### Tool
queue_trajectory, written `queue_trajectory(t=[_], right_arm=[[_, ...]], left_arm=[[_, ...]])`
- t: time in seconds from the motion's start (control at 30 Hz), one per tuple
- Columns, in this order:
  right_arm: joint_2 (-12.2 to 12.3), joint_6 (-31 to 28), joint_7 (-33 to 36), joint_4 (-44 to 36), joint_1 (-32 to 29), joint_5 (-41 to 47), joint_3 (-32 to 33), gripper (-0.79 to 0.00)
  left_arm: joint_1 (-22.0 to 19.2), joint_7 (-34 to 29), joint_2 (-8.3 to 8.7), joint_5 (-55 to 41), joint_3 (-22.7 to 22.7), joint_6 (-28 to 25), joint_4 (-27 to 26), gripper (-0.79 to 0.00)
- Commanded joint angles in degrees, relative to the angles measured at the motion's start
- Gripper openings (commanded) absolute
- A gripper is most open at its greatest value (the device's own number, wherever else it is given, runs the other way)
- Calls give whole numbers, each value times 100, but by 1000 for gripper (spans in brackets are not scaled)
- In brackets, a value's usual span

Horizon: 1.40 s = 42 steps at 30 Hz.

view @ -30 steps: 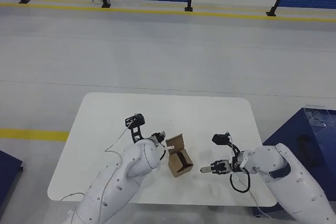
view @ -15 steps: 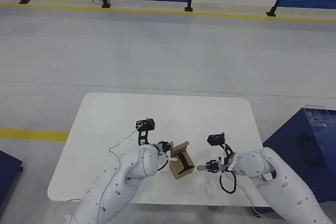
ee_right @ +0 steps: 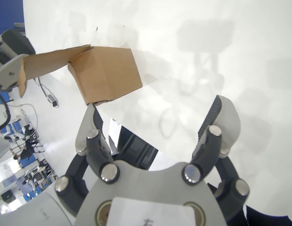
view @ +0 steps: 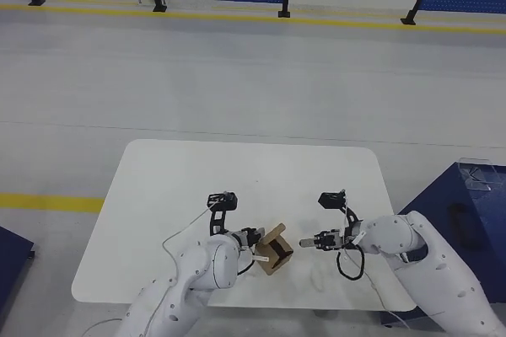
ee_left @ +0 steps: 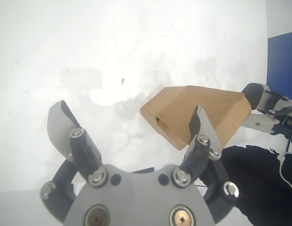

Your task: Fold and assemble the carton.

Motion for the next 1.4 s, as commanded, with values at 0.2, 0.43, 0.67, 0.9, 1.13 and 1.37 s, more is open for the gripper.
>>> queue_trajectory(t=[0.2, 0.43, 0.67, 0.9, 1.13, 1.37], right_arm=[[35, -340, 212, -145, -235, -536, -202, 0], [-134, 307, -663, -61, -92, -1054, -689, 0], [-226, 468, -902, 66, 57, -956, -764, 0], [-264, 419, -874, 100, 98, -632, -672, 0], [-197, 80, -424, 483, 127, 597, 52, 0], [-132, -429, 134, 493, -22, 969, 235, 0]], left_arm=[[9, -104, -52, 80, 18, -7, 25, 0], [91, -215, -79, 228, 61, -57, -31, 0], [238, -243, -102, 335, 87, -121, -148, 0], [275, -321, -160, 488, 238, -154, -51, 0], [161, -305, -256, 503, 293, -77, 189, 0], [174, -335, -302, 509, 237, -112, 219, 0]])
